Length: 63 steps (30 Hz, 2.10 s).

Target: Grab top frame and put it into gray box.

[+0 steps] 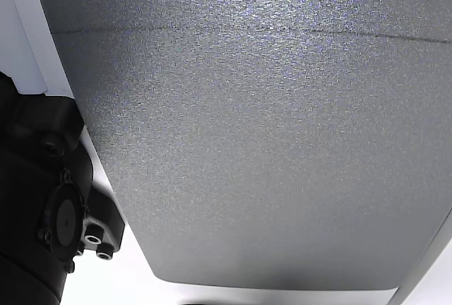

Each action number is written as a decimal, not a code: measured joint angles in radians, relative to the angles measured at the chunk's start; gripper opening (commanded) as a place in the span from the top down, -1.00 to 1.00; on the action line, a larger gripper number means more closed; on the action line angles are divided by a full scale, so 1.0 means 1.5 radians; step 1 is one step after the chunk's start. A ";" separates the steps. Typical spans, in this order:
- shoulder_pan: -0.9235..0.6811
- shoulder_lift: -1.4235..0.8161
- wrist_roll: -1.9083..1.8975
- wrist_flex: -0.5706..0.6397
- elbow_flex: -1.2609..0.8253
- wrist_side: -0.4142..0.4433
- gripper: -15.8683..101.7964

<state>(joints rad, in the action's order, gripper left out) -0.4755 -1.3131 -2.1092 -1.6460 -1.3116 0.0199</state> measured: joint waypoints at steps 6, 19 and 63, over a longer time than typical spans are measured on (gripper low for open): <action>0.001 0.000 0.005 0.000 0.008 -0.003 -0.97; 0.001 -0.033 0.067 0.000 0.115 0.105 -0.97; 0.332 -1.080 1.324 0.448 -0.899 0.056 -0.97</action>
<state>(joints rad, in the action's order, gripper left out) 0.0230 -2.9330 -0.1227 -0.9741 -2.6599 0.1043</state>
